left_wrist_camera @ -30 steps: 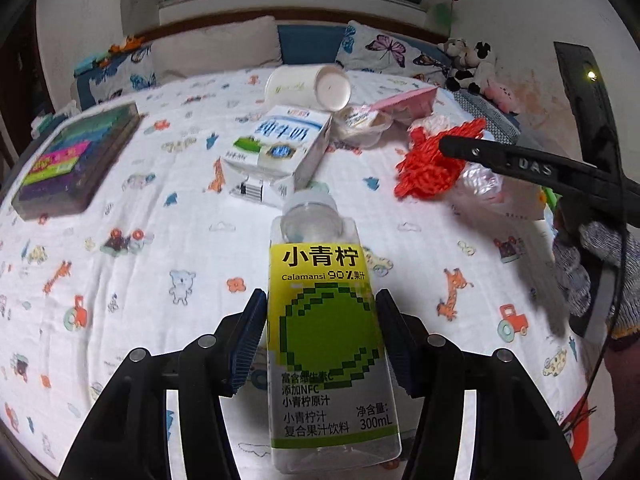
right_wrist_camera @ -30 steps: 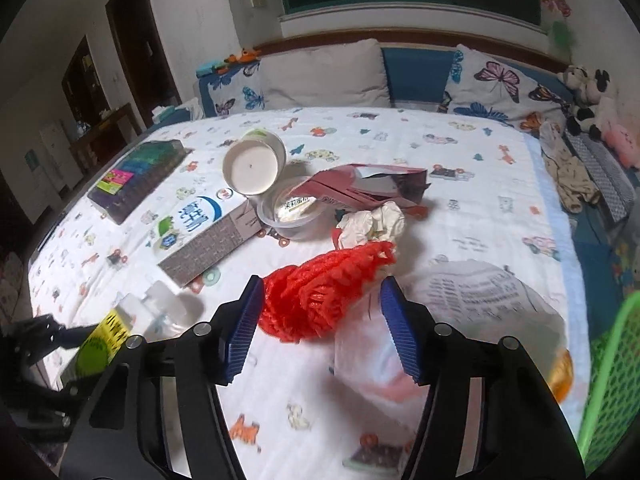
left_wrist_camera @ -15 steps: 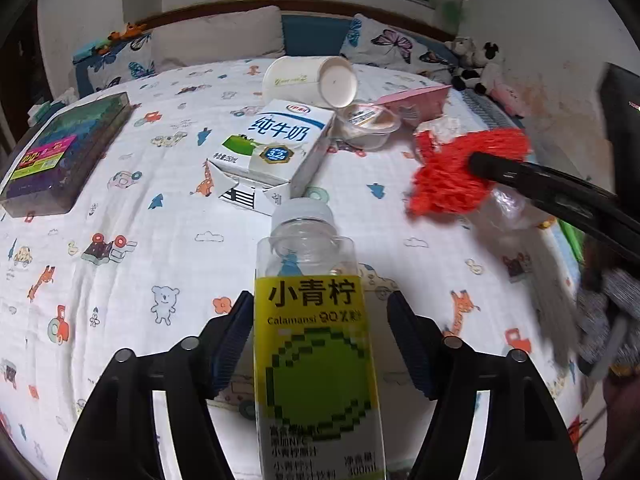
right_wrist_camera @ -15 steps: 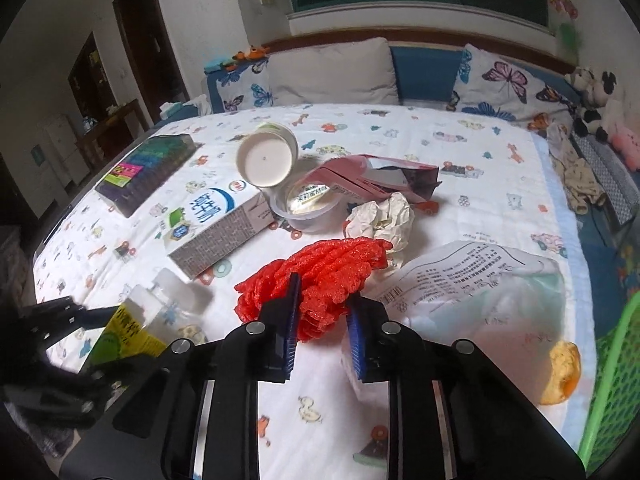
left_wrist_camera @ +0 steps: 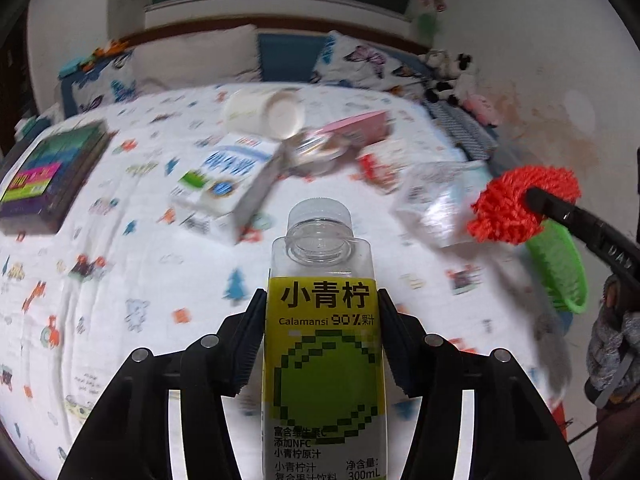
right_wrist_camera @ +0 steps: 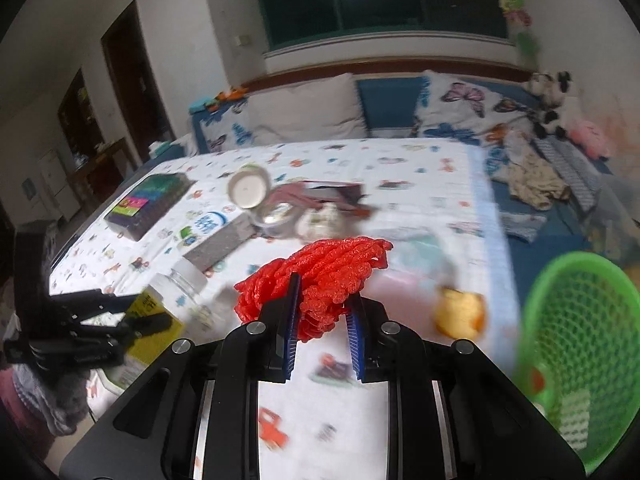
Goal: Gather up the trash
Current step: 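Carry the bottle and red net over the green basket and release both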
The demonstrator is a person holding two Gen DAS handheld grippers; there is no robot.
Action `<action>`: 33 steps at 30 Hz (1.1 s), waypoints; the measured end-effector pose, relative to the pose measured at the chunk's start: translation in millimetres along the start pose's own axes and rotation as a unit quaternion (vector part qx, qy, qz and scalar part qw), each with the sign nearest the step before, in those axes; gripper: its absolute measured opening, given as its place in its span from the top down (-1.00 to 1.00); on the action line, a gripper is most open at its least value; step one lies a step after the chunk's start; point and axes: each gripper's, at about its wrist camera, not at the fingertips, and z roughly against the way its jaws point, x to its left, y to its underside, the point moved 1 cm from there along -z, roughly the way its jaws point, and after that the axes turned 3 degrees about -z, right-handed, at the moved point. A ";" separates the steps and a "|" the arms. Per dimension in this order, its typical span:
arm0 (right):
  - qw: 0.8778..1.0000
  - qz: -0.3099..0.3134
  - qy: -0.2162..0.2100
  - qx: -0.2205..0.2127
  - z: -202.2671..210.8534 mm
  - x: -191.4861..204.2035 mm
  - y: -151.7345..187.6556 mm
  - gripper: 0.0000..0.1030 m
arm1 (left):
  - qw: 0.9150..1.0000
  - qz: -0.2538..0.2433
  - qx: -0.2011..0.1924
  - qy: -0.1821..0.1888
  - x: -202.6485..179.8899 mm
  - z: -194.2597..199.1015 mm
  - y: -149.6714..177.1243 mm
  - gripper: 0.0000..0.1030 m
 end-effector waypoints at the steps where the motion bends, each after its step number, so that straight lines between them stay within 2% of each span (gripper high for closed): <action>1: 1.000 -0.006 0.011 -0.004 7.8 -9.6 1.8 0.57 | 1.000 -0.005 -0.003 0.009 -9.9 2.1 -4.0 -0.02; 10: 0.991 -0.062 0.115 -0.016 59.9 -103.4 23.0 0.57 | 0.995 -0.061 -0.021 0.076 -97.2 5.3 -36.4 -0.02; 16: 0.983 -0.091 0.161 -0.009 77.7 -155.3 41.7 0.50 | 0.989 -0.099 -0.022 0.110 -156.2 -4.7 -60.1 -0.02; 19: 0.979 -0.106 0.176 -0.004 82.0 -176.2 50.0 0.35 | 0.985 -0.116 -0.023 0.121 -184.7 -10.9 -70.2 -0.02; 20: 0.978 -0.110 0.178 -0.003 83.3 -179.9 52.0 0.20 | 0.985 -0.120 -0.022 0.126 -192.2 -13.1 -72.9 -0.02; 22: 0.976 -0.116 0.183 -0.004 86.0 -190.8 56.5 0.07 | 0.982 -0.129 -0.018 0.137 -210.3 -19.7 -80.8 -0.02; 24: 0.975 -0.120 0.189 -0.006 91.5 -197.9 61.1 -0.16 | 0.980 -0.136 -0.016 0.142 -225.6 -26.0 -85.8 -0.02; 33: 0.970 -0.145 0.195 -0.022 113.3 -216.5 72.8 -0.27 | 0.972 -0.164 0.005 0.169 -285.7 -58.9 -94.2 -0.02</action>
